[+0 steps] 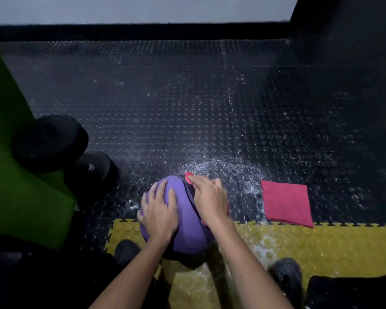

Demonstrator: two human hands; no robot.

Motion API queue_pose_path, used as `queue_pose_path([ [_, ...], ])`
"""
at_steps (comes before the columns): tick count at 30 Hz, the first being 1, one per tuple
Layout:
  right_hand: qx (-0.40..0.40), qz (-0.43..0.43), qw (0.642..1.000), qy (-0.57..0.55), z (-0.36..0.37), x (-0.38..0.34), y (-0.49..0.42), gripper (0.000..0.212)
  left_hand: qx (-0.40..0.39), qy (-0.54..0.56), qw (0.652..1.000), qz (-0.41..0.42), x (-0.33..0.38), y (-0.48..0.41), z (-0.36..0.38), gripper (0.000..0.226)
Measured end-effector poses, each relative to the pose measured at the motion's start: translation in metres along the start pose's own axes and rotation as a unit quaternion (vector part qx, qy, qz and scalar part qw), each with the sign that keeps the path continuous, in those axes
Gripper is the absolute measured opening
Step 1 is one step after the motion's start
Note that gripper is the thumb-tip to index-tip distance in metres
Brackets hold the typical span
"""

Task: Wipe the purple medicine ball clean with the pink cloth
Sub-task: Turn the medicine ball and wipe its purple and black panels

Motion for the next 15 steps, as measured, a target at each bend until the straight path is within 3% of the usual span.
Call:
queue_pose_path([
  [3,0.137,0.016,0.989,-0.059,0.003,0.018,0.051,0.031,-0.012,0.011,1.000,0.010,-0.003,-0.011,-0.001,0.042],
  [5,0.176,0.030,0.983,-0.050,0.001,0.019,0.064,0.031,-0.017,0.017,0.999,0.025,-0.005,-0.015,-0.001,0.042],
  [7,0.121,0.041,0.991,-0.031,-0.007,0.014,0.046,0.031,-0.015,0.016,0.999,0.033,-0.007,-0.013,-0.001,0.042],
  [11,-0.077,0.074,0.994,0.000,-0.014,0.007,-0.015,0.030,-0.015,0.016,0.999,0.033,-0.006,-0.009,0.000,0.043],
  [13,-0.084,0.079,0.993,-0.004,-0.014,0.005,-0.019,0.030,-0.017,0.017,0.999,0.027,-0.006,-0.011,-0.001,0.043],
  [15,-0.040,0.056,0.997,-0.020,-0.011,0.005,0.002,0.031,-0.020,0.026,0.999,0.017,-0.007,-0.015,-0.001,0.044],
])
Point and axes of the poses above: each hand's wrist, its own y-axis away from the middle knuckle, its own z-axis out of the palm, x = y × z, the point moved 2 cm from there along -y, towards the middle knuckle, and after that the axes turned 7 degrees about x, right-handed, at the moved point
